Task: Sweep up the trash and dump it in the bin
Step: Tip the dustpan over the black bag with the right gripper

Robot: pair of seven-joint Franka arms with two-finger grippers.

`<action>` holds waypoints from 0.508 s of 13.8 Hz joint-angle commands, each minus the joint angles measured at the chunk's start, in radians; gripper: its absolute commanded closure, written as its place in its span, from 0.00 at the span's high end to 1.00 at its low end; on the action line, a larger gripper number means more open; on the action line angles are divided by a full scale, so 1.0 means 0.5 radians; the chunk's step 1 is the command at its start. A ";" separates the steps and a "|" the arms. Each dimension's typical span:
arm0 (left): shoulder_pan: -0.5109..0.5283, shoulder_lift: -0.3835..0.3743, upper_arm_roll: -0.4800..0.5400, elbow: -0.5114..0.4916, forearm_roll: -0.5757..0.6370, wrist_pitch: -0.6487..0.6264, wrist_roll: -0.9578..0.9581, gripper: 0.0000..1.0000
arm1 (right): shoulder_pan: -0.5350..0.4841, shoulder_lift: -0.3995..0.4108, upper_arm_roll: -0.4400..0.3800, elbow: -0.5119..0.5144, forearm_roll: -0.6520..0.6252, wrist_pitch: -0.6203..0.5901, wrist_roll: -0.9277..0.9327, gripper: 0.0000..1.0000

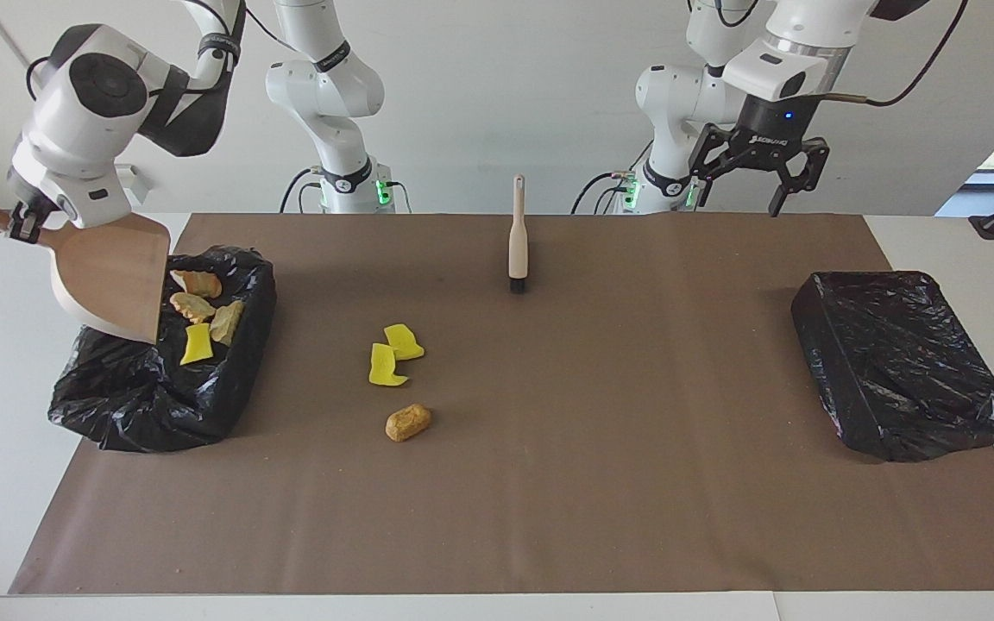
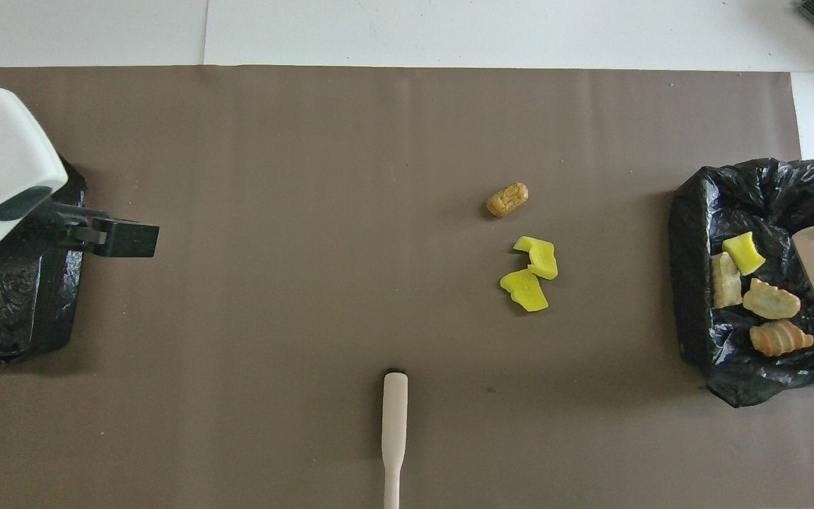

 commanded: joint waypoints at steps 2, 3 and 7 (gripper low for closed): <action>0.154 0.121 -0.024 0.246 0.000 -0.194 0.100 1.00 | 0.000 -0.082 0.033 0.119 0.313 -0.223 0.164 0.00; 0.179 0.161 -0.024 0.313 -0.003 -0.258 0.119 1.00 | 0.003 -0.085 0.055 0.113 0.430 -0.247 0.307 0.00; 0.298 0.167 -0.021 0.372 -0.003 -0.332 0.284 1.00 | 0.003 -0.119 0.281 0.055 0.952 -0.269 1.070 0.00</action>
